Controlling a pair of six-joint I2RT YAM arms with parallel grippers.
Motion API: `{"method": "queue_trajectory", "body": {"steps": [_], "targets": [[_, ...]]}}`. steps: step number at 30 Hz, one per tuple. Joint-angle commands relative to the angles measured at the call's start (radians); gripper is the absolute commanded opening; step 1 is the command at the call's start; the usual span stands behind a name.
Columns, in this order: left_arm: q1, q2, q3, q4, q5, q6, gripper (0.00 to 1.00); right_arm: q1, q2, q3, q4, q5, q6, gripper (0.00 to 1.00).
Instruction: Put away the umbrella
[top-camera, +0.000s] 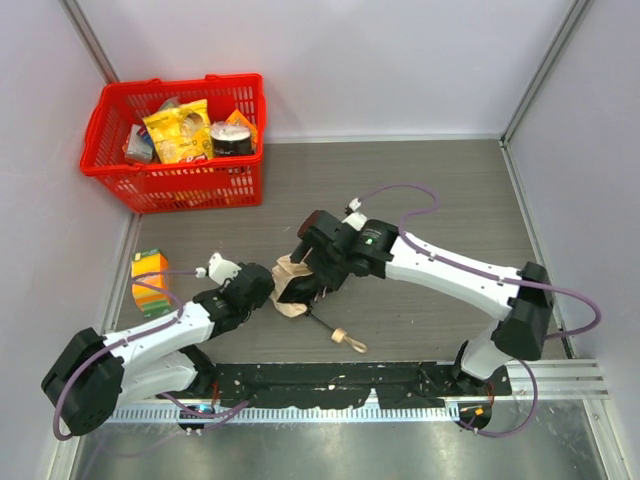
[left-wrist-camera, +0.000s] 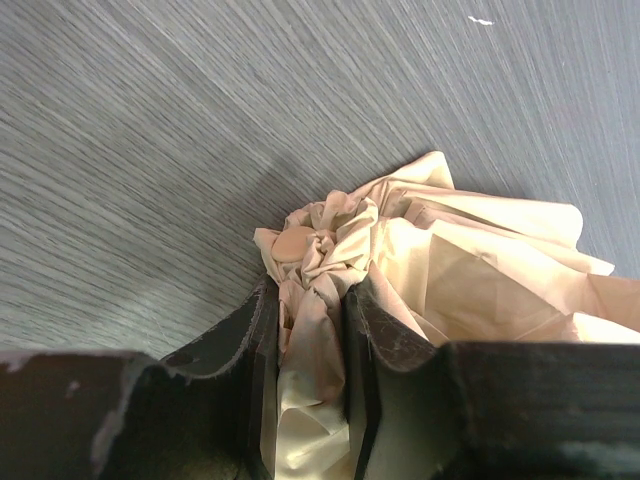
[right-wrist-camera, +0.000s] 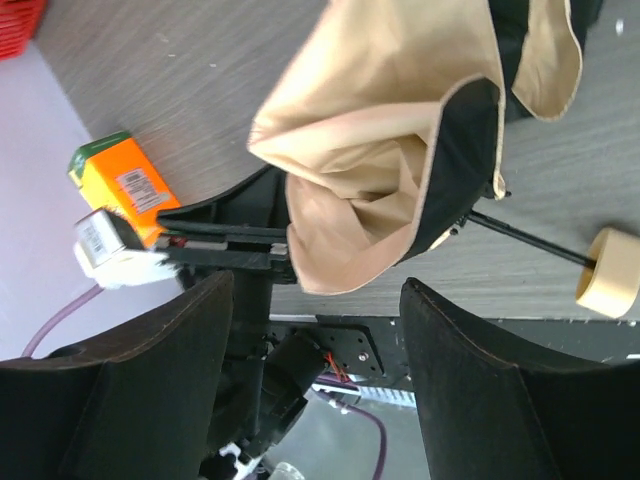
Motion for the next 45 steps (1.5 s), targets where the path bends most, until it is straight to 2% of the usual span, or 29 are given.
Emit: {"method": "queue_trajectory", "body": {"steps": [1, 9, 10, 11, 14, 18, 19, 20, 21, 23, 25, 26, 30, 32, 34, 39, 41, 42, 43, 45], "targets": [[0.002, -0.014, 0.010, -0.042, -0.127, 0.047, 0.00, 0.018, 0.091, 0.078, -0.150, -0.042, 0.208, 0.71], [0.004, 0.004, -0.002, -0.020, -0.107, 0.038, 0.00, 0.033, 0.148, 0.104, -0.093, 0.016, 0.255, 0.50], [0.004, 0.000, -0.003, -0.017, -0.105, 0.036, 0.00, 0.033, 0.150, 0.107, -0.099, 0.043, 0.249, 0.41], [0.004, -0.002, -0.006, -0.016, -0.104, 0.036, 0.00, 0.030, 0.145, 0.098, -0.099, 0.053, 0.239, 0.22], [0.004, -0.007, -0.008, -0.016, -0.090, 0.033, 0.00, 0.023, 0.107, 0.031, -0.081, 0.088, 0.229, 0.01], [0.004, -0.020, -0.031, -0.008, -0.061, -0.007, 0.00, 0.018, 0.011, -0.138, 0.020, 0.094, 0.130, 0.00], [0.004, -0.028, -0.034, -0.012, -0.056, -0.013, 0.00, 0.018, -0.022, -0.231, 0.066, 0.091, 0.039, 0.01], [0.005, -0.036, -0.036, -0.017, -0.053, -0.019, 0.00, 0.020, -0.087, -0.285, 0.206, 0.074, -0.023, 0.00], [0.004, -0.045, -0.039, -0.019, -0.047, -0.027, 0.00, 0.018, -0.135, -0.422, 0.282, 0.064, -0.139, 0.00], [0.007, -0.066, -0.042, -0.011, -0.035, -0.033, 0.00, 0.018, -0.262, -0.648, 0.713, -0.005, -0.342, 0.01], [0.007, -0.079, -0.043, -0.009, -0.026, -0.037, 0.00, 0.012, -0.348, -0.811, 0.916, -0.050, -0.468, 0.01], [0.007, -0.082, -0.043, -0.009, -0.023, -0.040, 0.00, 0.012, -0.349, -0.863, 0.954, -0.067, -0.546, 0.01], [0.009, -0.095, -0.045, -0.003, -0.003, -0.048, 0.00, -0.008, -0.287, -0.947, 1.120, -0.153, -0.651, 0.00], [0.009, -0.099, -0.045, -0.003, 0.000, -0.053, 0.00, -0.009, -0.241, -0.928, 1.134, -0.182, -0.676, 0.01], [0.009, -0.103, -0.048, 0.007, 0.017, -0.060, 0.00, -0.016, -0.188, -0.881, 1.074, -0.197, -0.706, 0.01], [0.009, -0.071, -0.066, 0.063, 0.085, -0.099, 0.00, -0.071, -0.114, -0.829, 0.952, -0.240, -0.758, 0.10], [0.009, -0.051, -0.072, 0.067, 0.096, -0.106, 0.00, -0.098, -0.120, -0.803, 0.848, -0.234, -0.769, 0.19], [0.007, -0.043, -0.074, 0.069, 0.099, -0.110, 0.00, -0.103, -0.128, -0.771, 0.783, -0.225, -0.783, 0.30], [0.010, -0.040, -0.079, 0.072, 0.099, -0.111, 0.00, -0.103, -0.140, -0.751, 0.644, -0.208, -0.794, 0.33], [0.007, -0.043, -0.086, 0.077, 0.091, -0.111, 0.00, -0.097, -0.190, -0.659, 0.456, -0.164, -0.820, 0.47]]}}
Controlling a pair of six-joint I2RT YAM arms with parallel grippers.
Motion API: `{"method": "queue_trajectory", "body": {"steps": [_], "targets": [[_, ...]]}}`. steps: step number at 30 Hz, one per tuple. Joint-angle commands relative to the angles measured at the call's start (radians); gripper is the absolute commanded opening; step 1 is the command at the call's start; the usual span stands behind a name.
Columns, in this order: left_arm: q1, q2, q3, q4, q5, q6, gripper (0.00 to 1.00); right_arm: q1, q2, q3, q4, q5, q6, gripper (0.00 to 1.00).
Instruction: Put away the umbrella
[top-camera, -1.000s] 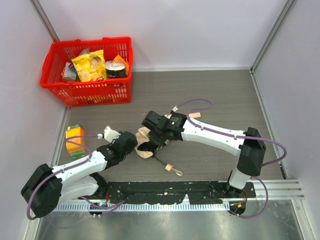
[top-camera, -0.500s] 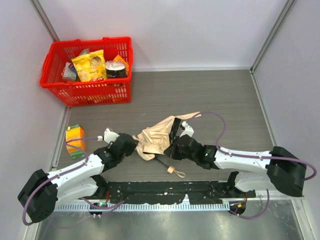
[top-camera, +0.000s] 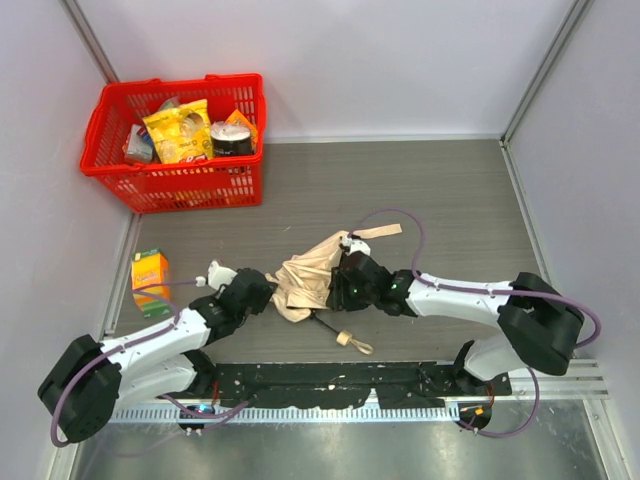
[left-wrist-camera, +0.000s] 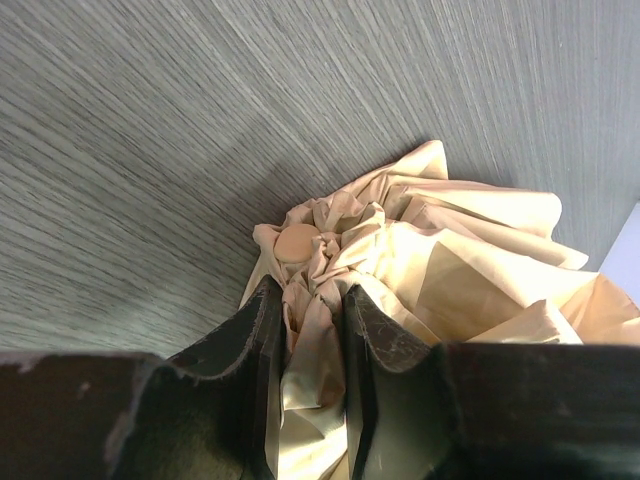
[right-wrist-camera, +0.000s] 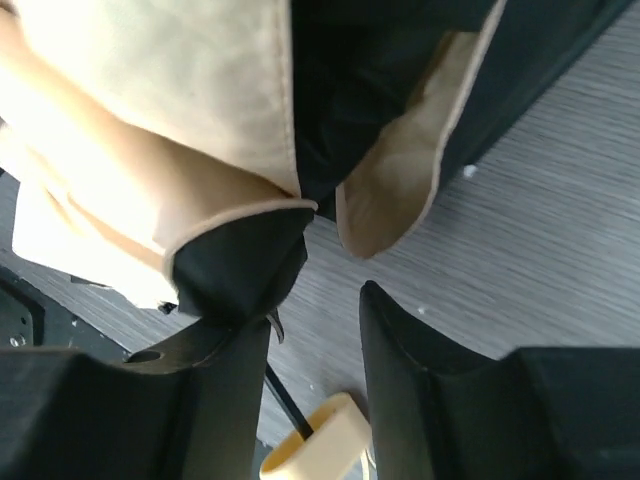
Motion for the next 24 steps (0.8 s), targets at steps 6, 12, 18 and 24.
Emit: {"method": "queue_trajectory", "body": {"steps": [6, 12, 18, 24], "targets": [[0.002, -0.019, -0.013, 0.002, -0.040, 0.000, 0.00, 0.013, -0.237, 0.408, -0.768, 0.112, -0.212, 0.55], [0.002, -0.019, -0.019, -0.008, -0.053, 0.000, 0.00, 0.066, -0.126, 0.673, -0.698, 0.047, -0.346, 0.58], [0.002, -0.040, -0.011, -0.061, -0.074, -0.012, 0.00, 0.066, 0.077, 0.685, -0.295, 0.036, -0.074, 0.33], [0.002, -0.071, -0.006, -0.098, -0.094, -0.024, 0.00, 0.165, 0.077, 0.555, -0.178, 0.079, 0.005, 0.34]]}}
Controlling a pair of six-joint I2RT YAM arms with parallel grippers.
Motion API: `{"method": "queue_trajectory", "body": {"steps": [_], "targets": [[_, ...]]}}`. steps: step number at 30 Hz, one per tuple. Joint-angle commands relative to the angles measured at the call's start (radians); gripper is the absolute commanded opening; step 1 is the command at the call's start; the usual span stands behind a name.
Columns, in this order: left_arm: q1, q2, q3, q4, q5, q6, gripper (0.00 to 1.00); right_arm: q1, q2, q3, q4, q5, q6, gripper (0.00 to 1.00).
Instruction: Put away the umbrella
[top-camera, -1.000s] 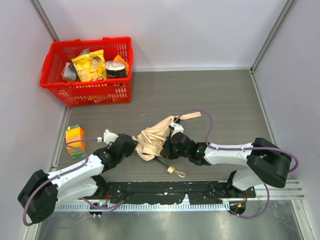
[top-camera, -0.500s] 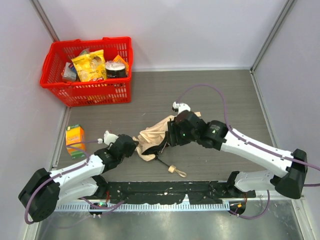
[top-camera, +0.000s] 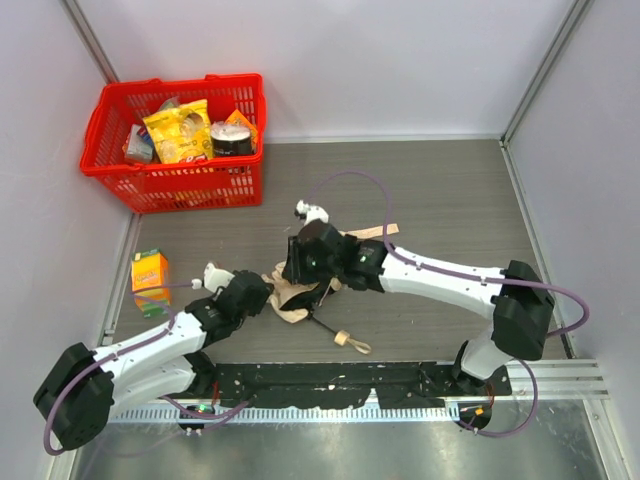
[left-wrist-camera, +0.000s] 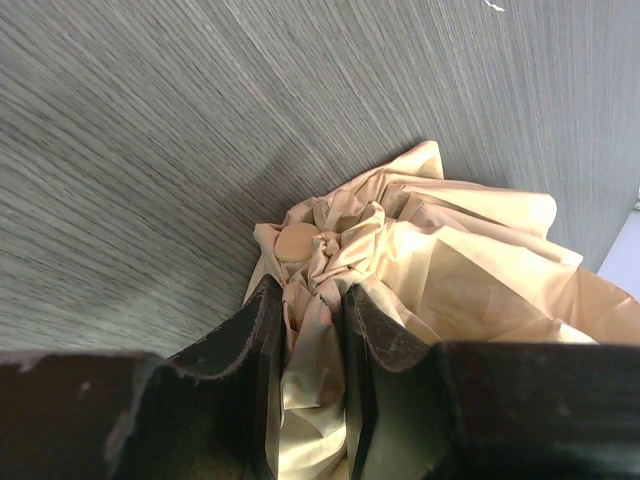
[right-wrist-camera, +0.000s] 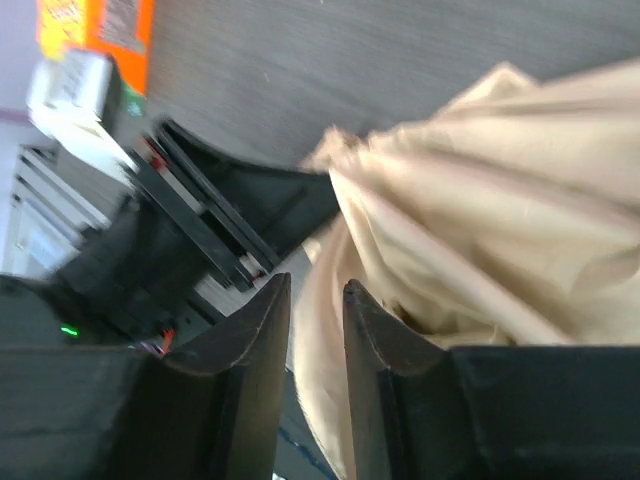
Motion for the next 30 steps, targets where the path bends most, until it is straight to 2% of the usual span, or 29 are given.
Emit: {"method": "queue_trajectory", "body": {"steps": [1, 3, 5, 8, 12, 16, 21, 24, 30], "targets": [[0.002, -0.022, 0.000, -0.053, -0.067, -0.012, 0.00, 0.144, -0.078, -0.069, 0.161, 0.100, -0.020, 0.39], [0.002, -0.012, -0.003, -0.043, -0.058, -0.021, 0.00, 0.234, -0.109, -0.063, 0.144, 0.191, -0.120, 0.45], [0.002, -0.002, 0.000, -0.037, -0.049, -0.029, 0.00, 0.303, -0.138, -0.135, 0.185, 0.225, -0.180, 0.49], [0.002, 0.009, 0.009, -0.037, -0.028, -0.036, 0.00, 0.379, -0.163, -0.276, 0.310, 0.252, -0.208, 0.50], [0.002, 0.011, 0.022, -0.055, -0.021, -0.036, 0.00, 0.465, -0.159, -0.404, 0.412, 0.410, -0.287, 0.50], [0.002, -0.002, 0.018, -0.067, -0.020, -0.044, 0.00, 0.412, -0.126, -0.460, 0.559, 0.426, -0.281, 0.53], [0.002, -0.011, 0.018, -0.087, -0.015, -0.044, 0.00, 0.364, -0.034, -0.428, 0.677, 0.452, -0.416, 0.49], [0.001, -0.014, 0.012, -0.086, -0.014, -0.047, 0.00, 0.322, 0.020, -0.415, 0.701, 0.383, -0.429, 0.48], [0.002, -0.017, 0.002, -0.061, 0.000, -0.049, 0.00, 0.305, 0.077, -0.410, 0.728, 0.389, -0.513, 0.53]]}}
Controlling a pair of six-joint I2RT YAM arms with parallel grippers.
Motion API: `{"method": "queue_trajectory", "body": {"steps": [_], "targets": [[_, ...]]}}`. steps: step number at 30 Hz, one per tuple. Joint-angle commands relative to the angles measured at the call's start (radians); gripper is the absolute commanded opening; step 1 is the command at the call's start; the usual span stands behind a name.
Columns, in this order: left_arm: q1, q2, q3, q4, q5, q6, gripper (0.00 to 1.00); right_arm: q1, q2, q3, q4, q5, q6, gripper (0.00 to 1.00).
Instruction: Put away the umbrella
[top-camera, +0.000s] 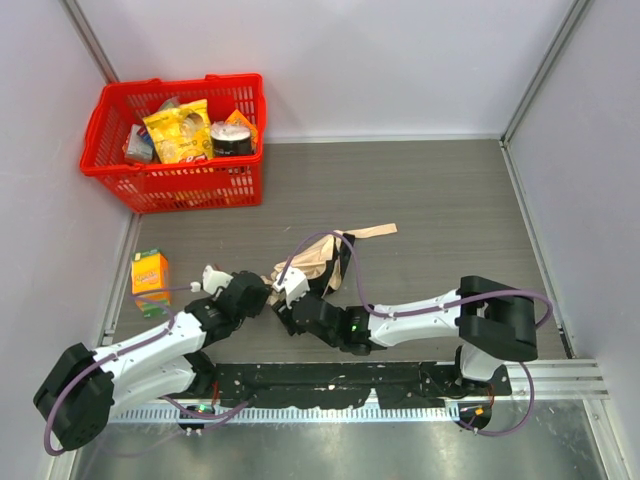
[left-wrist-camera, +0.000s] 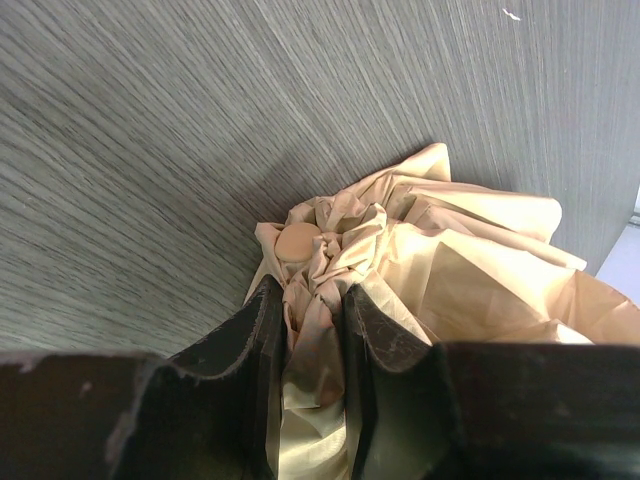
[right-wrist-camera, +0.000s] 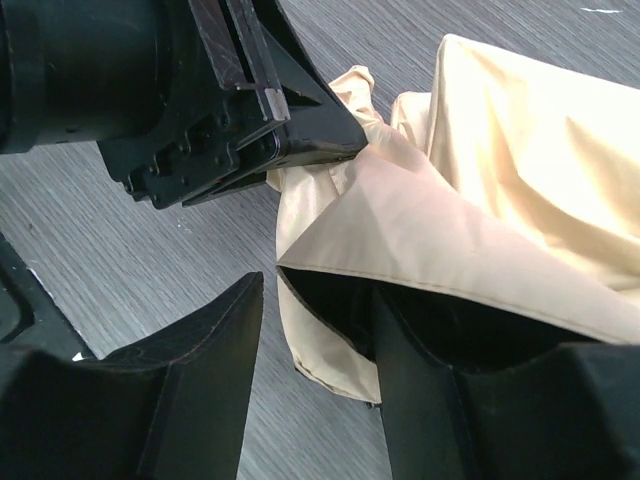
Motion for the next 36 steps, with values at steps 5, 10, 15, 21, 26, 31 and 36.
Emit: {"method": "queue_trajectory", "body": {"steps": [5, 10, 15, 21, 26, 31, 36], "targets": [[0.002, 0.004, 0.001, -0.016, 0.005, 0.008, 0.00, -0.001, 0.092, 0.080, 0.072, 0.190, -0.074, 0.56], [0.002, 0.001, -0.014, -0.010, 0.014, 0.008, 0.00, -0.001, 0.153, 0.143, 0.028, 0.307, -0.068, 0.46], [0.002, -0.025, -0.023, -0.020, -0.003, 0.012, 0.00, 0.007, 0.098, 0.110, -0.002, 0.400, -0.031, 0.10], [0.002, -0.023, -0.031, -0.005, -0.018, 0.016, 0.00, 0.007, 0.002, 0.032, -0.075, 0.369, 0.039, 0.01], [0.002, -0.043, -0.042, 0.017, -0.031, 0.027, 0.00, -0.039, -0.129, -0.155, 0.014, 0.183, 0.198, 0.01], [0.002, -0.063, -0.043, 0.029, -0.043, 0.044, 0.00, -0.234, -0.150, -0.333, 0.187, -0.300, 0.407, 0.01], [0.002, -0.048, -0.036, 0.036, -0.047, 0.047, 0.00, -0.237, -0.184, -0.265, -0.044, -0.415, 0.487, 0.17]]}}
